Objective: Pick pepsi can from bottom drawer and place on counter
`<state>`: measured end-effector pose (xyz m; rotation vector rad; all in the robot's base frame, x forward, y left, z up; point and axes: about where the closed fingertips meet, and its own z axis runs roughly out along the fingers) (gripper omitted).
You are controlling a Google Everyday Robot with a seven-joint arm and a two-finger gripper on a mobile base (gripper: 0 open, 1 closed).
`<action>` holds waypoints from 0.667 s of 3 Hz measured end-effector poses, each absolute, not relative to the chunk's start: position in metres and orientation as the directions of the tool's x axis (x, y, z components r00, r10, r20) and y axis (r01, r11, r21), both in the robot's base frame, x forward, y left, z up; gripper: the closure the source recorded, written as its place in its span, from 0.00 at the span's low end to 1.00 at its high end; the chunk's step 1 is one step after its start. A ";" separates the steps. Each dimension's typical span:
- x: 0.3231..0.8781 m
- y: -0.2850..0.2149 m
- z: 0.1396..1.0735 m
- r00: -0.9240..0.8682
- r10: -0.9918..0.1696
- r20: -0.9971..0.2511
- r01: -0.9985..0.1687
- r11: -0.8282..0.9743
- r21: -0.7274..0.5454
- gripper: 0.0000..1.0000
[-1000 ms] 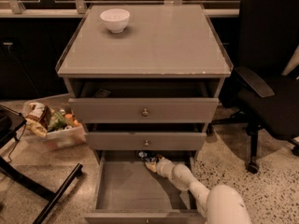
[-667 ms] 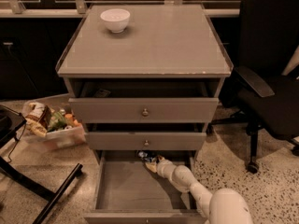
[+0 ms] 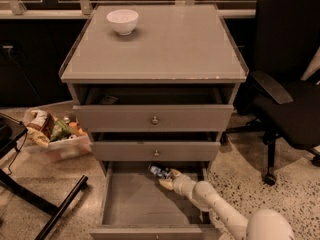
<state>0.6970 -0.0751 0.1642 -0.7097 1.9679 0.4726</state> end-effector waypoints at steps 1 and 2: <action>0.665 -0.078 0.178 -0.363 -0.387 -0.848 -0.722 0.692 -0.007 1.00; 0.629 -0.097 0.192 -0.339 -0.510 -0.791 -0.786 0.615 -0.060 1.00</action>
Offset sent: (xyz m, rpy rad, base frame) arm -0.1179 -0.0489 0.0496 -0.3296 0.0814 0.3270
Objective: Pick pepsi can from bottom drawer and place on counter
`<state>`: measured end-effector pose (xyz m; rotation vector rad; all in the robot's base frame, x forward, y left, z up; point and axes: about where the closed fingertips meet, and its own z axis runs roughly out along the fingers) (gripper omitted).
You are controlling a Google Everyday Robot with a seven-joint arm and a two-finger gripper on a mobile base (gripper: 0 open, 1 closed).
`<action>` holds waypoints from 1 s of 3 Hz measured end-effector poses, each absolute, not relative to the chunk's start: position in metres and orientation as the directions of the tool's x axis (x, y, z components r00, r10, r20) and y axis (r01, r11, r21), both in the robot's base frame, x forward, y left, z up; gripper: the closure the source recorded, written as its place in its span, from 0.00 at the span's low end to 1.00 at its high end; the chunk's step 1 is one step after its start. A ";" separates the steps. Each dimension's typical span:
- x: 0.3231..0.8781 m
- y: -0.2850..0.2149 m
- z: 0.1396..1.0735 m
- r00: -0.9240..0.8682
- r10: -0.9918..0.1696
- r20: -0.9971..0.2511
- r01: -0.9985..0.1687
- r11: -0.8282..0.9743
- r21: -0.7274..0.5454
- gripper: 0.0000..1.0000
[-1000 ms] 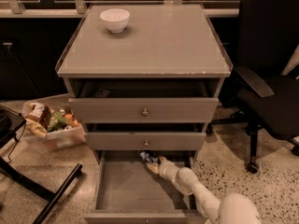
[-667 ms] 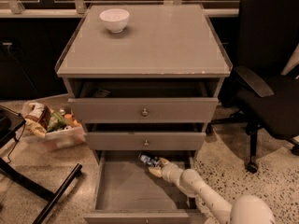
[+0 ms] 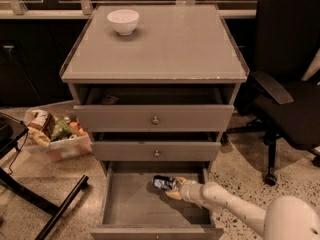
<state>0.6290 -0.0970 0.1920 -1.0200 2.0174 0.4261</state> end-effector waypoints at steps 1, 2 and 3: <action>0.600 -0.124 0.218 -0.290 -0.607 -0.739 -0.834 0.540 -0.116 1.00; 0.596 -0.148 0.267 -0.207 -0.671 -0.712 -0.860 0.472 -0.194 1.00; 0.605 -0.163 0.334 -0.096 -0.732 -0.674 -0.873 0.387 -0.296 1.00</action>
Offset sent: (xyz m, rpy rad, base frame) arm -0.0306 -0.0877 0.1446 -0.2478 -0.1398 0.2207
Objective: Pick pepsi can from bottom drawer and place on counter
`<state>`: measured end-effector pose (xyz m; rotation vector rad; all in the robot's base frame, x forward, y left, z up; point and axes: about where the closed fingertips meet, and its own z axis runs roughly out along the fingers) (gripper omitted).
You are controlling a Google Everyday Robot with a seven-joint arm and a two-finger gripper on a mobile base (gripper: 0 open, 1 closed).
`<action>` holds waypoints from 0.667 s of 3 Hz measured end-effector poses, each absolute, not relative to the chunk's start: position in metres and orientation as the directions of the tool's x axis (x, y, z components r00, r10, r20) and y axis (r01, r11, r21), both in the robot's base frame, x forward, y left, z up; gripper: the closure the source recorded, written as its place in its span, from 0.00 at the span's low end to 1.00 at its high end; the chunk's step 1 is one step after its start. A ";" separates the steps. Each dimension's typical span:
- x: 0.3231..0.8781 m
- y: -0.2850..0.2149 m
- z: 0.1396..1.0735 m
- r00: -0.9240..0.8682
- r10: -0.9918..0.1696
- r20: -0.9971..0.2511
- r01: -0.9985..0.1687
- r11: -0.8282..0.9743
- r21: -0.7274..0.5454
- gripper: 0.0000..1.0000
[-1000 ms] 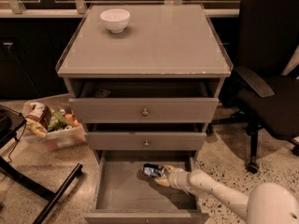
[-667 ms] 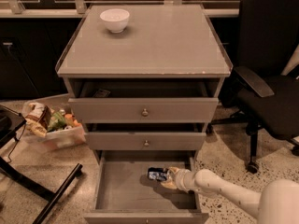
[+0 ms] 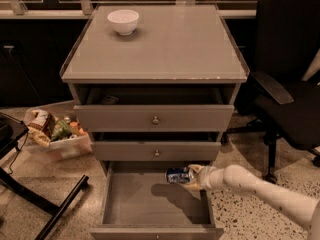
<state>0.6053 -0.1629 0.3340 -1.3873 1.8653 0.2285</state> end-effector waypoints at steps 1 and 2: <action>0.618 -0.178 0.408 0.008 -0.795 -0.607 -0.881 0.281 -0.380 1.00; 0.623 -0.194 0.480 0.082 -0.854 -0.514 -0.879 0.181 -0.441 1.00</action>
Offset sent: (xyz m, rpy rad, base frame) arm 0.0269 -0.0569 0.2566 -0.3578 -0.1620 0.2229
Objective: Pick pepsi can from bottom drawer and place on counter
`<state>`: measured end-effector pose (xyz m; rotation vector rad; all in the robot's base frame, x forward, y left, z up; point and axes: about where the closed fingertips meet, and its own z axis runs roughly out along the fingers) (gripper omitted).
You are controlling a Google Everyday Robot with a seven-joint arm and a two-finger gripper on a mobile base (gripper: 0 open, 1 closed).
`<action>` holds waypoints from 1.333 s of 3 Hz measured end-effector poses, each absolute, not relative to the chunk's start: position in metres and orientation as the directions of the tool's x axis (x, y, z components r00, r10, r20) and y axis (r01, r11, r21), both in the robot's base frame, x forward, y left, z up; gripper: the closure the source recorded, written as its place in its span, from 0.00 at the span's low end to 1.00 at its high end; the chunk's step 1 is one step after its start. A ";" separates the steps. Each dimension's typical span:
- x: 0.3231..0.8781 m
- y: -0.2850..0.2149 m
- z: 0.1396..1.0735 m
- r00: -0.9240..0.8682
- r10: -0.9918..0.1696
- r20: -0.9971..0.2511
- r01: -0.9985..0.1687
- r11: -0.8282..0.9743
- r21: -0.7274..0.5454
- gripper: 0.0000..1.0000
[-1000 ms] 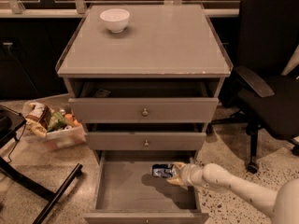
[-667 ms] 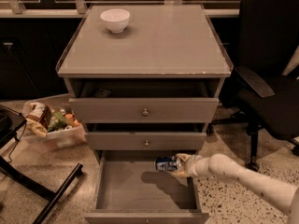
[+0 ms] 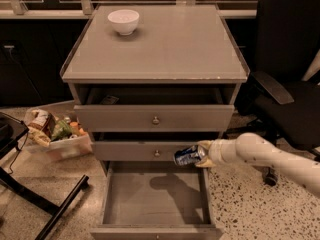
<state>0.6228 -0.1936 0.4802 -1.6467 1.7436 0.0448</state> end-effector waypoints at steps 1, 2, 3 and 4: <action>0.621 -0.200 0.547 0.138 -0.898 -0.419 -0.873 0.090 -0.480 1.00; 0.626 -0.202 0.577 0.157 -0.905 -0.395 -0.855 0.076 -0.513 1.00; 0.625 -0.202 0.577 0.157 -0.905 -0.394 -0.855 0.076 -0.514 1.00; 0.612 -0.219 0.614 0.189 -0.917 -0.351 -0.817 0.052 -0.574 1.00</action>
Offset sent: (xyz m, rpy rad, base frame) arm -0.0015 -0.0062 0.0584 -0.0924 -0.0246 0.0433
